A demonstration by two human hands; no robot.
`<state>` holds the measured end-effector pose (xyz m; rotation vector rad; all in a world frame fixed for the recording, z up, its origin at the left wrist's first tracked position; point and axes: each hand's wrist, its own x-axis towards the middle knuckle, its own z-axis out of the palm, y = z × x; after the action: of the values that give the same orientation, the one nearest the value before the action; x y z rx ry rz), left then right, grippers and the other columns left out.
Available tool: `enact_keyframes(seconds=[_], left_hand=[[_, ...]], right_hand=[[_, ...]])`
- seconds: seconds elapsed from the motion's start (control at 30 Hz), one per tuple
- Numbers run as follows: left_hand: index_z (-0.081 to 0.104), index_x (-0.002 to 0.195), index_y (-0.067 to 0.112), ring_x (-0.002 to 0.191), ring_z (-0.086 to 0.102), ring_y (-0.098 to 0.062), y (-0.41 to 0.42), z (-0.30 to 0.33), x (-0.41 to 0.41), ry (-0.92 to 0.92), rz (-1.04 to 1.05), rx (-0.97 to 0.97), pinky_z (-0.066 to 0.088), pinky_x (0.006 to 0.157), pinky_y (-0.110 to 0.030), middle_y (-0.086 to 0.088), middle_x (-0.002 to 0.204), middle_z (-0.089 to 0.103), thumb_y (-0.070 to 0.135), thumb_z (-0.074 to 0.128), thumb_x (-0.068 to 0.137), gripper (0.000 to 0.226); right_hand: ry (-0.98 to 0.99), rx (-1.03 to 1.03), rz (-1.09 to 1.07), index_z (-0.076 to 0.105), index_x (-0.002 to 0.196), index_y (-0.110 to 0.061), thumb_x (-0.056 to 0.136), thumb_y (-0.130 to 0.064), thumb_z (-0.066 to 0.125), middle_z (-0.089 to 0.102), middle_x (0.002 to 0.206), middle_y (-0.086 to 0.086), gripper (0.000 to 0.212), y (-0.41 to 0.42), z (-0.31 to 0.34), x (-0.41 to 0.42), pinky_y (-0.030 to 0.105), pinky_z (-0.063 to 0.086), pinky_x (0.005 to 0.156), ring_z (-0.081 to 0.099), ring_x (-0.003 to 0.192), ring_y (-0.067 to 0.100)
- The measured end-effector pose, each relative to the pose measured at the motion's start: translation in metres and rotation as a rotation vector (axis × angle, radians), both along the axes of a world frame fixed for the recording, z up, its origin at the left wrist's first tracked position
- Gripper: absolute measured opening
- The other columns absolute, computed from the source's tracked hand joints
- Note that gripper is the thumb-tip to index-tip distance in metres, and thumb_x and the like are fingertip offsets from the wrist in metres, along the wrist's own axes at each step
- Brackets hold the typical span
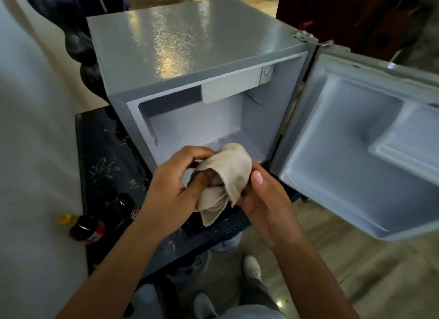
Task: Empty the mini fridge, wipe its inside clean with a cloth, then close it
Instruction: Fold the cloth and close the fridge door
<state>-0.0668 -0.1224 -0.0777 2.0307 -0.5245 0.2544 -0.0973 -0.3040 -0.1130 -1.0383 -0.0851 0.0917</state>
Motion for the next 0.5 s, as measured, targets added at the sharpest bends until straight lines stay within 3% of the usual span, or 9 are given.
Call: enact_keyframes(seconds=[0.1,0.2,0.27,0.3,0.4,0.5], left_hand=[[0.063,0.108,0.027,0.095,0.066,-0.005,-0.006,0.003,-0.011,0.122,0.005,-0.099,0.048,0.077,-0.012,0.017,0.102,0.068,0.021,0.058,0.094,0.016],[0.062,0.108,0.028,0.091,0.066,-0.004,-0.020,0.003,-0.022,0.180,-0.061,-0.125,0.048,0.075,-0.011,0.016,0.100,0.069,0.020,0.057,0.095,0.016],[0.062,0.108,0.023,0.084,0.067,-0.002,-0.034,0.003,-0.030,0.265,-0.123,-0.200,0.050,0.071,-0.013,0.015,0.096,0.069,0.019,0.057,0.094,0.015],[0.062,0.107,0.022,0.082,0.067,-0.002,-0.042,0.003,-0.035,0.307,-0.148,-0.237,0.051,0.071,-0.014,0.013,0.094,0.070,0.019,0.057,0.093,0.015],[0.064,0.106,0.021,0.085,0.067,-0.005,-0.067,-0.001,-0.047,0.355,-0.167,-0.268,0.053,0.073,-0.019,0.009,0.096,0.070,0.020,0.058,0.093,0.015],[0.066,0.103,0.020,0.090,0.067,-0.009,-0.093,-0.007,-0.060,0.345,-0.119,-0.287,0.052,0.077,-0.021,0.006,0.098,0.070,0.017,0.061,0.089,0.015]], right_hand=[[0.036,-0.347,-0.165,0.067,0.122,-0.019,0.088,-0.048,0.069,0.071,0.119,0.007,0.044,-0.013,-0.002,-0.007,0.052,0.056,0.096,0.068,0.110,0.023],[-0.035,-0.629,-0.215,0.055,0.136,-0.038,0.084,-0.052,0.071,0.062,0.134,-0.009,0.056,-0.040,-0.006,-0.010,0.035,0.054,0.100,0.060,0.122,0.002],[-0.115,-0.646,-0.037,0.053,0.140,-0.039,0.085,-0.054,0.071,0.058,0.140,-0.011,0.060,-0.060,-0.005,-0.013,0.034,0.051,0.102,0.056,0.129,0.006],[-0.141,-0.650,0.041,0.059,0.134,-0.034,0.086,-0.052,0.070,0.064,0.134,-0.009,0.053,-0.070,-0.004,-0.017,0.035,0.053,0.097,0.060,0.124,0.010],[-0.142,-0.661,0.070,0.069,0.100,-0.023,0.086,-0.038,0.073,0.071,0.090,-0.004,0.021,-0.098,0.004,-0.033,0.025,0.054,0.066,0.067,0.081,0.008],[-0.170,-0.700,-0.005,0.064,0.091,-0.020,0.086,-0.033,0.077,0.066,0.084,0.007,0.020,-0.130,0.010,-0.049,0.039,0.055,0.057,0.064,0.073,0.025]])
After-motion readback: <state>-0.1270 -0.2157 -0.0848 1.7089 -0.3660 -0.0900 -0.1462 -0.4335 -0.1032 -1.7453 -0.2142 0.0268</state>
